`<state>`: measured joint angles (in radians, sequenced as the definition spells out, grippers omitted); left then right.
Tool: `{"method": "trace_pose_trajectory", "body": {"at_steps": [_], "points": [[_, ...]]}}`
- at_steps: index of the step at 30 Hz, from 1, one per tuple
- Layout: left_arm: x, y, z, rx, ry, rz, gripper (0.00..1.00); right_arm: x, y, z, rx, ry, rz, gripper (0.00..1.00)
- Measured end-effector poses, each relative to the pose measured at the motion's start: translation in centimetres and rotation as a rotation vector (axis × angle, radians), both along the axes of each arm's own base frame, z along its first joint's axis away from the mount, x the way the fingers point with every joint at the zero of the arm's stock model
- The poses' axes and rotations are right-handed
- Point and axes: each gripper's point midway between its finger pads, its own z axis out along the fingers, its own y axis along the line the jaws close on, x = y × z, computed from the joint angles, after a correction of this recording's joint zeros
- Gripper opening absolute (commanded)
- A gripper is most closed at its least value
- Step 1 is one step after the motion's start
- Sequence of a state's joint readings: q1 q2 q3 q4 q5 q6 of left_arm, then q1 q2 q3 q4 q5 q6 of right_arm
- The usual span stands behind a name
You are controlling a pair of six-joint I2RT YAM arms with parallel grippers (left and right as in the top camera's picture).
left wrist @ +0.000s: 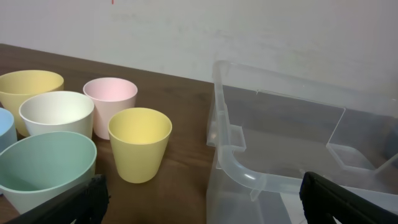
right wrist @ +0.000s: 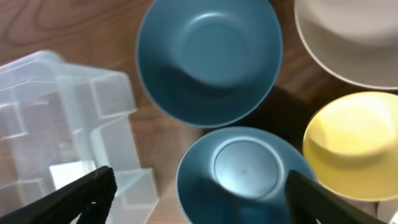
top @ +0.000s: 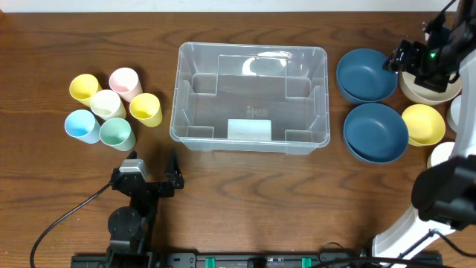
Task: Pack container
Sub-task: 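Move right gripper to the far teal bowl and grasp its rim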
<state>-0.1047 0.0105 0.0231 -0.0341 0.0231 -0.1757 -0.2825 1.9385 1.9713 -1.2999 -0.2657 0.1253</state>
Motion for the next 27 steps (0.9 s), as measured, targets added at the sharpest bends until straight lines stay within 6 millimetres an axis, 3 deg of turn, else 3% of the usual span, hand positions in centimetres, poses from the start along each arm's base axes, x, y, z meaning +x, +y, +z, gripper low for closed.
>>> {"method": "trace_pose_trajectory", "body": {"at_steps": [5, 13, 18, 27], "points": [[0.0, 0.0, 0.0, 0.0, 0.0, 0.0, 0.98, 0.5, -0.5, -1.5, -0.003, 0.025, 0.011, 0.83], [0.0, 0.0, 0.0, 0.0, 0.0, 0.0, 0.98, 0.8, -0.8, -5.7, -0.061, 0.13, 0.043, 0.67], [0.0, 0.0, 0.0, 0.0, 0.0, 0.0, 0.98, 1.4, -1.6, -9.2, -0.066, 0.207, -0.042, 0.54], [0.0, 0.0, 0.0, 0.0, 0.0, 0.0, 0.98, 2.3, -2.3, -12.1, -0.038, 0.257, -0.226, 0.49]]}}
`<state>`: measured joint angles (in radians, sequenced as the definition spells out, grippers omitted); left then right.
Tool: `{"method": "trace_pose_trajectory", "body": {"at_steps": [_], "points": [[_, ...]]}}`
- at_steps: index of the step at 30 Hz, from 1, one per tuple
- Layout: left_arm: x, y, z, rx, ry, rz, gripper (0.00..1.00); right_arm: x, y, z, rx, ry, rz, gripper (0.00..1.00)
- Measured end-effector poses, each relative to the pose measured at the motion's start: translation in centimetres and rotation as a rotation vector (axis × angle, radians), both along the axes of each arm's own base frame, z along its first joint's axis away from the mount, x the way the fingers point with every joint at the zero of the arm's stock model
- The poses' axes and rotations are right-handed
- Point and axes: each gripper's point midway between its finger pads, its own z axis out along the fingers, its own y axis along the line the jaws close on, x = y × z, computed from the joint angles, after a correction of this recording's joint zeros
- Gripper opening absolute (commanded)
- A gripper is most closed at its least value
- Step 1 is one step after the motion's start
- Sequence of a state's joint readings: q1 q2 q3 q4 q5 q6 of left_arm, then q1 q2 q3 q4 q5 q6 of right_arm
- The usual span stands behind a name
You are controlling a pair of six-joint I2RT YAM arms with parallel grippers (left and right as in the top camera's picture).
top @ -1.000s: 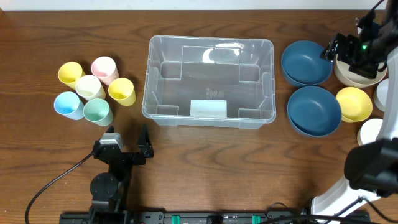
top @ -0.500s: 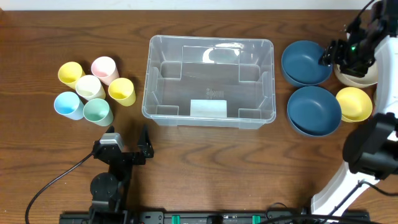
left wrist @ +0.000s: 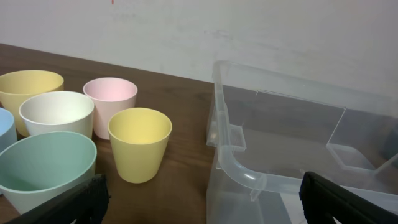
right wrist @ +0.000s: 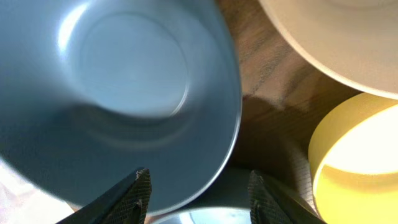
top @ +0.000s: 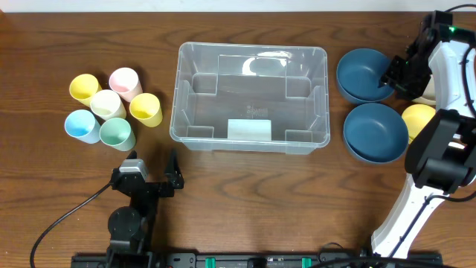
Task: Pack container
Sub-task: 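Move right gripper to the far teal bowl and grasp its rim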
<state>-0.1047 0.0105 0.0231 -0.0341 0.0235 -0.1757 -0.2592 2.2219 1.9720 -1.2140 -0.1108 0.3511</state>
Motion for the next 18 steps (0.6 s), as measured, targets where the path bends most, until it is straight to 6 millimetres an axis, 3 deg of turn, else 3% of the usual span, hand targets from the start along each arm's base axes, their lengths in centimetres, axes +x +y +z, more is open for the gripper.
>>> {"method": "trace_pose_trajectory", "body": {"at_steps": [11, 18], "points": [[0.0, 0.0, 0.0, 0.0, 0.0, 0.0, 0.98, 0.0, -0.4, -0.2, -0.011, 0.008, -0.069, 0.46], [0.0, 0.0, 0.0, 0.0, 0.0, 0.0, 0.98, -0.1, -0.5, -2.1, -0.019, 0.011, -0.089, 0.42]]}}
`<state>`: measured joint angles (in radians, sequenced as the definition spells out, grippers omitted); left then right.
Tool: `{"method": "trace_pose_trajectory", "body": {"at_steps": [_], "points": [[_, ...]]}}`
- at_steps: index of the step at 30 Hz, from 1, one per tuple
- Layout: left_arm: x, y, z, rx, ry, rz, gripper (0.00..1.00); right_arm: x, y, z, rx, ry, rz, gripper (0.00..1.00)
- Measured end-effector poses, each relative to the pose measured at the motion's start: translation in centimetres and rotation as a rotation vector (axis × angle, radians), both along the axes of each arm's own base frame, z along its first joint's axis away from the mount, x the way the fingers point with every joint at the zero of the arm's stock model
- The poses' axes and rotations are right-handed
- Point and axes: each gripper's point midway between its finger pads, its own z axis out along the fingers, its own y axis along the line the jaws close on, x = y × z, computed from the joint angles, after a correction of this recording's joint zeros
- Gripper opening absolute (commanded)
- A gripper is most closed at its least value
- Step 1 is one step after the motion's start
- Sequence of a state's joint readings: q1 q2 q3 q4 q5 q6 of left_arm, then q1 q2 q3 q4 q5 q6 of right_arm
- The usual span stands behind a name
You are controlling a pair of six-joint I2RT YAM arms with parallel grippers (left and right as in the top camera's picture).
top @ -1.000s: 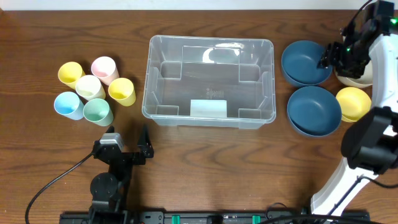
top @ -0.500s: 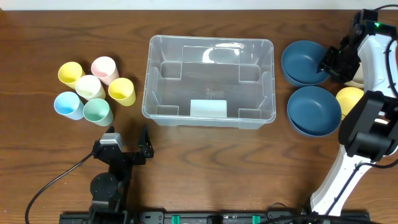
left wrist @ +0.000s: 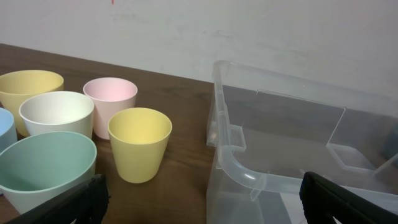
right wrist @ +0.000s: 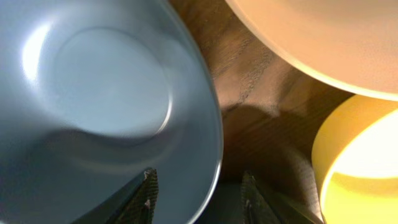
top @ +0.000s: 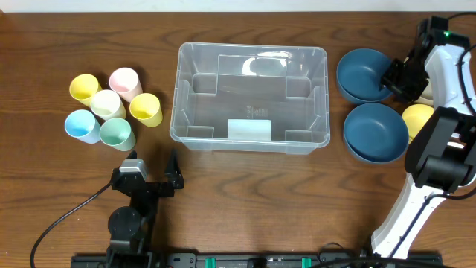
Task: Pack container
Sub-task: 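Move right gripper to the far teal bowl and grasp its rim, then lift the teal bowl and lower it into the clear container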
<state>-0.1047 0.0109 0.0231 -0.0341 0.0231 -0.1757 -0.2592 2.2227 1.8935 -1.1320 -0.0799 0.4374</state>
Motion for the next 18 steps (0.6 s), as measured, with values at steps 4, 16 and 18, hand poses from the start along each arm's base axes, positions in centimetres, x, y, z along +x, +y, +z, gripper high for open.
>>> {"method": "trace_pose_trajectory", "body": {"at_steps": [4, 16, 18], "points": [[0.0, 0.0, 0.0, 0.0, 0.0, 0.0, 0.98, 0.1, -0.1, -0.8, -0.004, -0.007, -0.008, 0.36], [0.0, 0.0, 0.0, 0.0, 0.0, 0.0, 0.98, 1.9, -0.5, -0.7, -0.019, -0.081, -0.018, 0.01], [0.0, 0.0, 0.0, 0.0, 0.0, 0.0, 0.98, 2.2, -0.6, -0.6, -0.022, -0.096, -0.018, 0.01]]}}
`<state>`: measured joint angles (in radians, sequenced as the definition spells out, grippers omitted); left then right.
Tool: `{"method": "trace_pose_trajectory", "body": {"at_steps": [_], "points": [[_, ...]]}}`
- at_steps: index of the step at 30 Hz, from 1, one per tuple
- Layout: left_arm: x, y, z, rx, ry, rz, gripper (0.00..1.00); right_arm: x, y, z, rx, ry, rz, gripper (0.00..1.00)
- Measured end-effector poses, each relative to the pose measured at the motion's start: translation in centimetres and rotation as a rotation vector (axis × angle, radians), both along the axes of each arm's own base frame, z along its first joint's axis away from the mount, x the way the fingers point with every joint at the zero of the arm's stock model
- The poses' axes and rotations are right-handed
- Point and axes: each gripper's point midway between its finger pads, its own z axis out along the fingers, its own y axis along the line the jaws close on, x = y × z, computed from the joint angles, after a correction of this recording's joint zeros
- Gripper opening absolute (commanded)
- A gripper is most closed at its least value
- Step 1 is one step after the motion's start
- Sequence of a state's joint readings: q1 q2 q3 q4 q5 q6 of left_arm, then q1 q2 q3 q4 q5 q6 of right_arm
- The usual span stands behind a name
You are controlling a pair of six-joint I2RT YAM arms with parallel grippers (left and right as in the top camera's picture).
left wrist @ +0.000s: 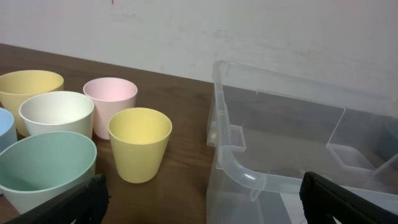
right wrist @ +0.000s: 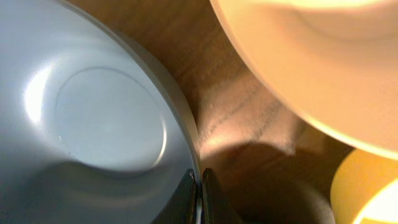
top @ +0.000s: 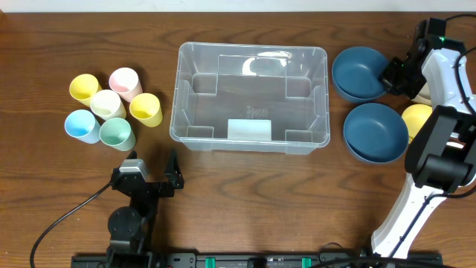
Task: Pack container
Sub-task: 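Lift the teal bowl and lower it into the clear container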
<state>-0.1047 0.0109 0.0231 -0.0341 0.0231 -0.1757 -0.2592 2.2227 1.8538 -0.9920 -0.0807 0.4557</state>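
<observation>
A clear plastic container point(top: 249, 97) stands empty mid-table. Right of it a blue bowl point(top: 357, 73) has its right rim pinched by my right gripper point(top: 392, 74), which is shut on it; the wrist view shows both fingers closed on the bowl's rim point(right wrist: 198, 186). A second blue bowl point(top: 375, 132) sits in front of it, a yellow bowl point(top: 421, 120) and a cream bowl point(right wrist: 323, 56) to the right. Several cups point(top: 111, 108) stand at the left. My left gripper point(top: 152, 182) rests open near the front edge, its fingers point(left wrist: 87, 199) wide apart.
A white label lies on the container floor point(top: 249, 129). The right arm's white base point(top: 405, 223) stands at the front right. The left arm's cable point(top: 59, 223) trails along the front left.
My right gripper's fingers, then apart on either side of the blue bowl's rim, have shut on it. The bowl has shifted slightly left. The left arm has not moved.
My right gripper was open high above the bowls at the far right. Then it was low at the rear blue bowl's right rim, fingers straddling it and narrowing. Now it is shut on that rim. The left gripper stayed still and open throughout.
</observation>
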Motion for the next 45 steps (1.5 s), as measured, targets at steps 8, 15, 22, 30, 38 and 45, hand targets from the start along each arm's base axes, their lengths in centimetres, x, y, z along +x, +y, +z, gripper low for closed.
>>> {"method": "trace_pose_trajectory", "body": {"at_steps": [8, 15, 22, 30, 38, 45], "points": [[0.0, 0.0, 0.0, 0.0, 0.0, 0.0, 0.98, 2.5, -0.2, 0.7, -0.008, -0.109, 0.028, 0.01], [0.0, 0.0, 0.0, 0.0, 0.0, 0.0, 0.98, 4.3, 0.3, 4.8, 0.03, -0.191, 0.084, 0.01], [0.0, 0.0, 0.0, 0.0, 0.0, 0.0, 0.98, 5.9, 0.9, 14.9, -0.001, -0.367, 0.192, 0.01], [0.0, 0.0, 0.0, 0.0, 0.0, 0.0, 0.98, 3.5, 9.2, 22.9, 0.001, -0.493, 0.476, 0.01], [0.0, 0.0, 0.0, 0.0, 0.0, 0.0, 0.98, 0.6, 21.2, 21.4, -0.057, -0.38, 0.749, 0.01], [0.0, 0.0, 0.0, 0.0, 0.0, 0.0, 0.98, -1.0, 24.9, 20.8, -0.051, -0.314, 0.583, 0.01]]}}
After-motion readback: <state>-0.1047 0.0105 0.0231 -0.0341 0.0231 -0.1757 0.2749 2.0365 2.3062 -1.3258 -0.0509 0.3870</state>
